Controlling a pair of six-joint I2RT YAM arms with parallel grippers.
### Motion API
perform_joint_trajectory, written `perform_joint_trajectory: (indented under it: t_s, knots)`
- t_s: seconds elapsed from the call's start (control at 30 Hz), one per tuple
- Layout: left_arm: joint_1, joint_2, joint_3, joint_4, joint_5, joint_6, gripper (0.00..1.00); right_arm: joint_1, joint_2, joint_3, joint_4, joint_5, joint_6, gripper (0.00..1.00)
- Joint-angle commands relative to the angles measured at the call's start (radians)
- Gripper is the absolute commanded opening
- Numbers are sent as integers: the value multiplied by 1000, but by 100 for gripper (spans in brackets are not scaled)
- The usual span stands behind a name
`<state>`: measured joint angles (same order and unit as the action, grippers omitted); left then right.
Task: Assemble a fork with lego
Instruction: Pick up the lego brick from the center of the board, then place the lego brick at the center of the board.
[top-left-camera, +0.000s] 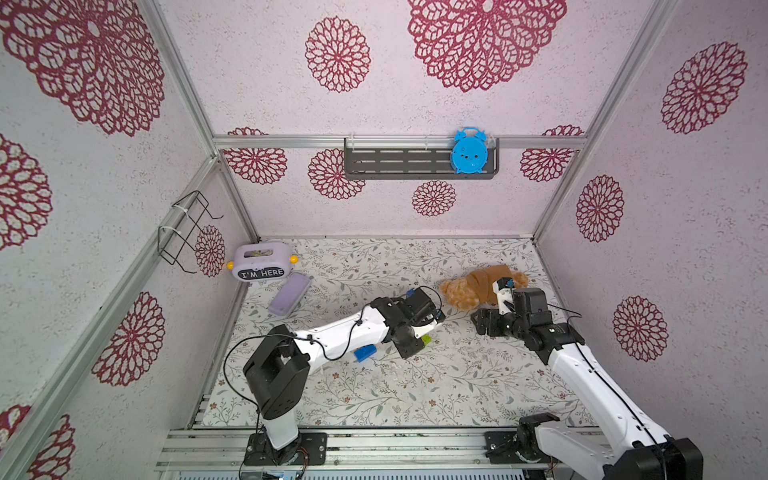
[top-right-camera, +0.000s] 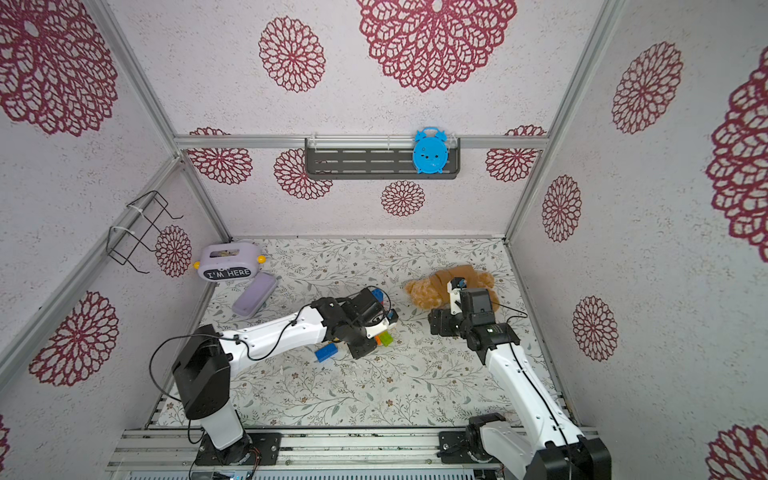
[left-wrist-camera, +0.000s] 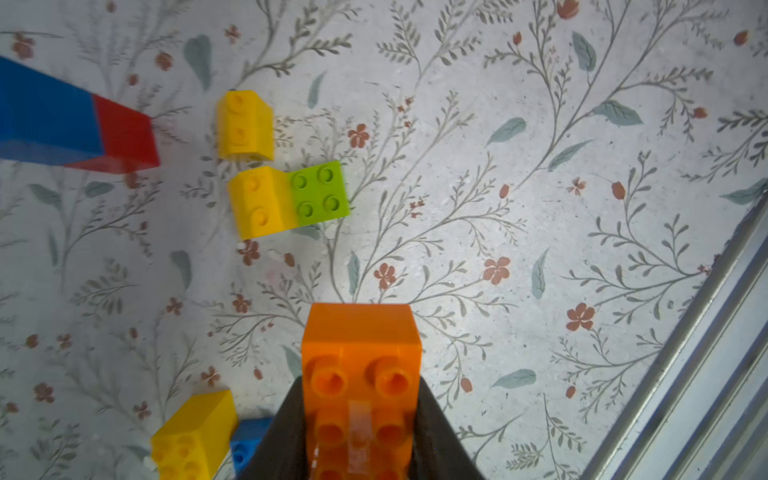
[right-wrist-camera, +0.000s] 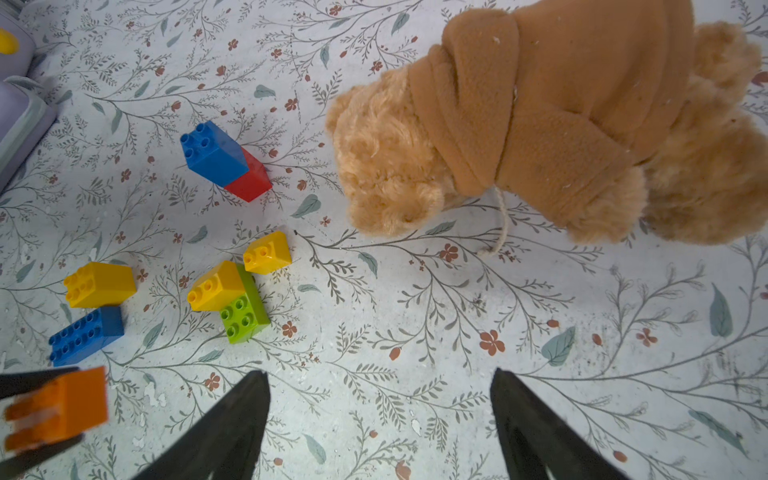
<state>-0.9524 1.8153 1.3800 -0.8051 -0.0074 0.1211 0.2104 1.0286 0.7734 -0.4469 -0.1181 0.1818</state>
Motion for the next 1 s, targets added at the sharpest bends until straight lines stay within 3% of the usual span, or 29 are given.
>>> perform_joint_trajectory:
  t_s: [0.0,0.2,0.4,0.67,0.97]
  knots:
    - [-40,86,30,17,16,13,16,-8,-1,13,4,-5,12,87]
    - [-54,199,53,35,-1,31,21,-13,-7,14,-14,-1,16,87]
    - [-51,231,36,42,-17,38,38,-14,-3,16,-16,-4,19,87]
    - [-32,159,-35,42,-52,31,59,-16,12,23,-23,-17,18,87]
    - [-5,112,-68,42,-80,31,62,-16,33,33,-37,-29,6,86]
